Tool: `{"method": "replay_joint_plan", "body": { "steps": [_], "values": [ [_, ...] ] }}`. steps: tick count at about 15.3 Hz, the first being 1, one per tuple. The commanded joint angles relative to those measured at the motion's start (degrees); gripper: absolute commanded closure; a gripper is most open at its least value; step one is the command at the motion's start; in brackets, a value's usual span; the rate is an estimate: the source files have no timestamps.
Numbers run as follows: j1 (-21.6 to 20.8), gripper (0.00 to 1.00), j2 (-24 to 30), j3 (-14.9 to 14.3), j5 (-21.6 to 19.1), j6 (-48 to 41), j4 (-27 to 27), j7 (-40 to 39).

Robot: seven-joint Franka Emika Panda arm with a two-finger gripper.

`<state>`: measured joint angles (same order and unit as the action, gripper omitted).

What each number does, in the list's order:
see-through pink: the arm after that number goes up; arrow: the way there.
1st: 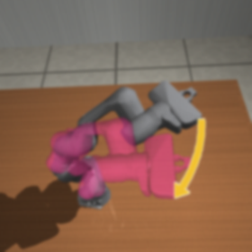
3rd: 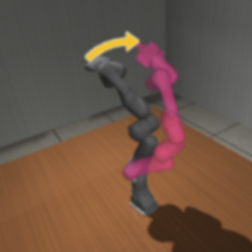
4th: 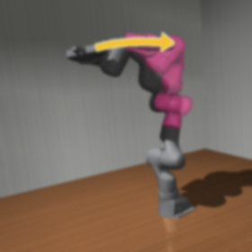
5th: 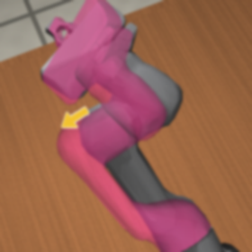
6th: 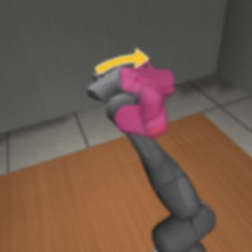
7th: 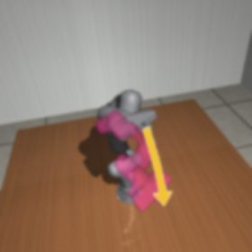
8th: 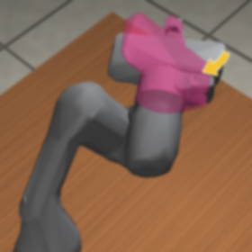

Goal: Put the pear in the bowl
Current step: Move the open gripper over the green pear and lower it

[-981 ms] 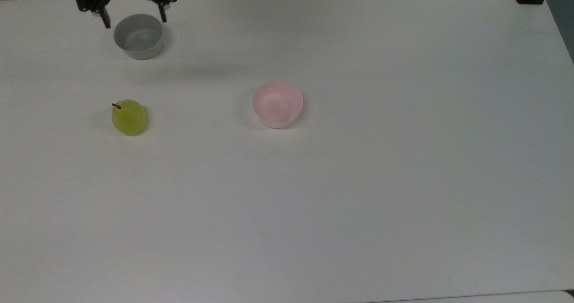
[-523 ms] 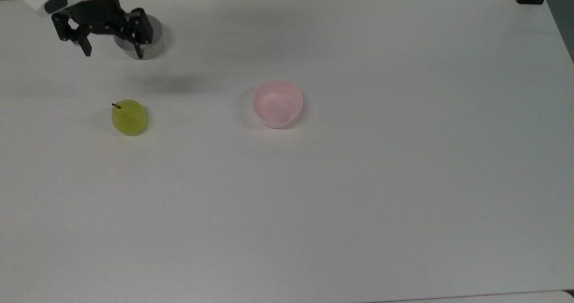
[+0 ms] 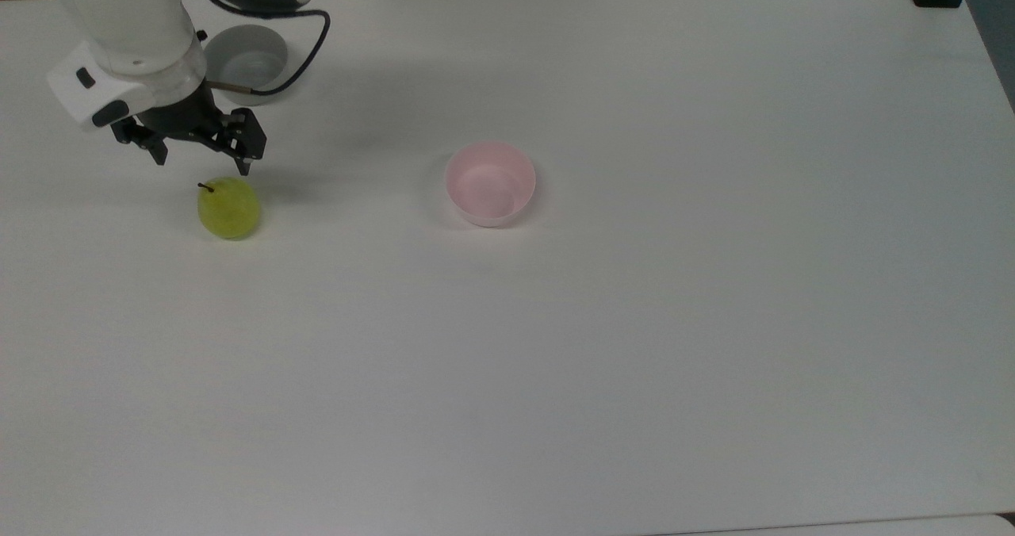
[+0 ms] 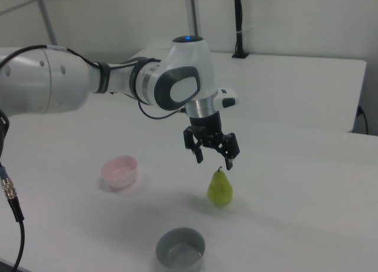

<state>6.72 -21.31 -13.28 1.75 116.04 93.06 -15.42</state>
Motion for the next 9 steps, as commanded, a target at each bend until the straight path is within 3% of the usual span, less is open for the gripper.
{"method": "replay_joint_plan", "body": {
  "steps": [1, 6, 7, 9],
  "values": [
    [-0.3, 0.0, -2.67, -0.17, 0.18, 3.92, 0.9, 1.18],
    [-0.83, 0.03, -6.19, 0.18, 0.97, 5.15, 1.07, 1.18],
    [-0.83, 0.11, -6.2, 0.18, 0.97, 5.85, 1.68, 1.18],
    [-0.83, 0.62, -6.19, 0.18, 0.97, 7.08, 2.74, 1.09]
  ]
}}
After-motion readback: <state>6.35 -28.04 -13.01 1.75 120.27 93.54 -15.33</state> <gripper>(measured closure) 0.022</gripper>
